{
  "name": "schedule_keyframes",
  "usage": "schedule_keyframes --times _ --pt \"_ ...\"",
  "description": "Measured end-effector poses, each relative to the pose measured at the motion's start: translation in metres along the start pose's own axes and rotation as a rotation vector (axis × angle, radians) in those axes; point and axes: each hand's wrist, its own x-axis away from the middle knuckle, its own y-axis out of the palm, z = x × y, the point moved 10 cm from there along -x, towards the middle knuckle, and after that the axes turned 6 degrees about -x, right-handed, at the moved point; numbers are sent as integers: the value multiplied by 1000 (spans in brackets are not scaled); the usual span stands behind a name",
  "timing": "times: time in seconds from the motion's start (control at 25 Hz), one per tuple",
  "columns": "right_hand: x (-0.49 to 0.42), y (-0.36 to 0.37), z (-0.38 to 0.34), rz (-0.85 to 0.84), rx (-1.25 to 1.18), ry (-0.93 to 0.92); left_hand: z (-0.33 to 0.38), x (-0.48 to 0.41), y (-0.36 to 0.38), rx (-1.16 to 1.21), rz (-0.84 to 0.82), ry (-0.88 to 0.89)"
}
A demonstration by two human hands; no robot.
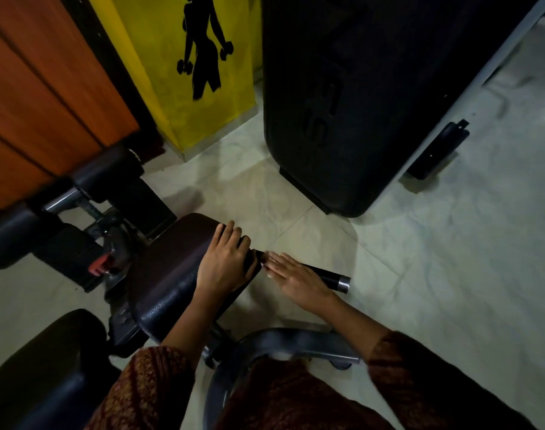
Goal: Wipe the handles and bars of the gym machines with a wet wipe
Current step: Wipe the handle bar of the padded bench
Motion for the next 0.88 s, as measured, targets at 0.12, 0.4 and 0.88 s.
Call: schedule_keyframes --times 0.12,0.4,0.88 --pt "37 -2 9 -24 65 16 -1 -1 -1 -3 9 -3" --pt "31 -12 -9 84 70 -44 0 -1 -1 -7 16 8" --pt "92 -39 26 46 131 49 0 -1 1 7 11 1"
